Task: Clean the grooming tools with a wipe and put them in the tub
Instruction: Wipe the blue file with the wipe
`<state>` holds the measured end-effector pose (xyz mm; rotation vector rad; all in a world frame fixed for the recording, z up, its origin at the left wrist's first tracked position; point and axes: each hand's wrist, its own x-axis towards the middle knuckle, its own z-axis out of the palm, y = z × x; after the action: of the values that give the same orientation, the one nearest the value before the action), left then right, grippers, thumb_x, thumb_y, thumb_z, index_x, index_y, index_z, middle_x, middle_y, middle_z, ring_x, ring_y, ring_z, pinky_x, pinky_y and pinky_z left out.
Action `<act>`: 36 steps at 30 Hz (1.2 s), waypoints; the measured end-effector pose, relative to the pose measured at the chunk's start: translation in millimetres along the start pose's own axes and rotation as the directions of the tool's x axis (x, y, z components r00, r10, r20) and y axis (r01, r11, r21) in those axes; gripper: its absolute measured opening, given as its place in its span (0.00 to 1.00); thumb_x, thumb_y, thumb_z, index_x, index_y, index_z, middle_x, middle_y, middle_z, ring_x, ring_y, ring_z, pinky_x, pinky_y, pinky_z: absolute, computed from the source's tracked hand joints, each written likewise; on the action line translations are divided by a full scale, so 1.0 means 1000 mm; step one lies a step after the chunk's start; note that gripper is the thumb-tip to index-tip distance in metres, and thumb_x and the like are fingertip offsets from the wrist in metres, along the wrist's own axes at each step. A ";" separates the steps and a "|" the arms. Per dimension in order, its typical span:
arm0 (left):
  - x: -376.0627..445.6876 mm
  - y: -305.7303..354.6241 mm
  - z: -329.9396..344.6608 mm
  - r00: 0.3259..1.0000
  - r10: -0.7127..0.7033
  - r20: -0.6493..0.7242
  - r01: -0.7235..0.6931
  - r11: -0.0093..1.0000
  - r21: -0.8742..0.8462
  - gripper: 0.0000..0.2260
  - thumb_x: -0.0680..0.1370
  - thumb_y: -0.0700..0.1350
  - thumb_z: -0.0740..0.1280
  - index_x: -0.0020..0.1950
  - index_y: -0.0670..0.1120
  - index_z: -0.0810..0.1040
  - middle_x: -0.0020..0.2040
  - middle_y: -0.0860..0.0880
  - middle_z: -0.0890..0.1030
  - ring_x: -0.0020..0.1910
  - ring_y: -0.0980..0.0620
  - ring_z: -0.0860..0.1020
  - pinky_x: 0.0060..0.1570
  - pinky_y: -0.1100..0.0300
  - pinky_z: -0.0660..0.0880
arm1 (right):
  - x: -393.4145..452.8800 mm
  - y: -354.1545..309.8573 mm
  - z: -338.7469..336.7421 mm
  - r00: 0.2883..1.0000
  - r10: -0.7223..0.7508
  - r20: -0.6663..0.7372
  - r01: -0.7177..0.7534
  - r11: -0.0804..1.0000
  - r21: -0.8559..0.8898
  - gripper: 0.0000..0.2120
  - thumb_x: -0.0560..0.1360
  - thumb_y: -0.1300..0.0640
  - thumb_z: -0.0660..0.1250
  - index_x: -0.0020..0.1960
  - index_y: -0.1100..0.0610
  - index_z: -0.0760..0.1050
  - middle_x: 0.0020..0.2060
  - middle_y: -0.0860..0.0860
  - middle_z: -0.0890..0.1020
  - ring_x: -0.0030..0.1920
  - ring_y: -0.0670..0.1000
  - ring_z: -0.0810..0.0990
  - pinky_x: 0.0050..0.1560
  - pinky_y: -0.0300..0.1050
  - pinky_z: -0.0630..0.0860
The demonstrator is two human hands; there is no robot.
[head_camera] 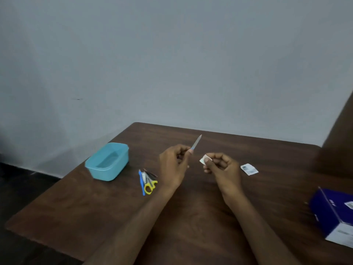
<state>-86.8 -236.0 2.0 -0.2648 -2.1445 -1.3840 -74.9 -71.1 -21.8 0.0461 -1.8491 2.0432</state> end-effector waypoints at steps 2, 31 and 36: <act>0.012 0.004 0.031 0.998 -0.018 0.055 0.020 0.999 -0.043 0.05 0.82 0.46 0.73 0.48 0.47 0.87 0.38 0.54 0.85 0.33 0.58 0.83 0.30 0.64 0.80 | 0.011 0.000 -0.013 0.999 0.027 -0.031 -0.026 0.999 0.029 0.05 0.77 0.64 0.77 0.53 0.62 0.85 0.43 0.56 0.89 0.39 0.50 0.86 0.42 0.41 0.83; 0.022 -0.023 0.069 0.904 -0.036 0.426 0.105 0.985 -0.139 0.03 0.82 0.45 0.74 0.50 0.47 0.87 0.37 0.51 0.87 0.32 0.54 0.86 0.38 0.59 0.84 | 0.046 0.017 -0.038 0.983 0.151 -0.102 -0.144 0.987 0.067 0.15 0.76 0.63 0.78 0.61 0.61 0.79 0.48 0.56 0.90 0.43 0.51 0.86 0.48 0.45 0.82; 0.023 -0.025 0.070 0.924 -0.087 0.372 0.146 0.980 -0.133 0.03 0.81 0.43 0.74 0.50 0.47 0.87 0.37 0.51 0.86 0.32 0.55 0.86 0.36 0.62 0.83 | 0.043 0.019 -0.042 0.974 0.121 -0.190 -0.115 0.992 0.044 0.04 0.75 0.62 0.79 0.49 0.59 0.86 0.44 0.55 0.89 0.39 0.50 0.83 0.45 0.47 0.82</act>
<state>-141.4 -188.5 -26.3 -0.4977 -2.3818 -1.6877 -110.9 -21.1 -33.9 -0.2495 -1.7364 2.0755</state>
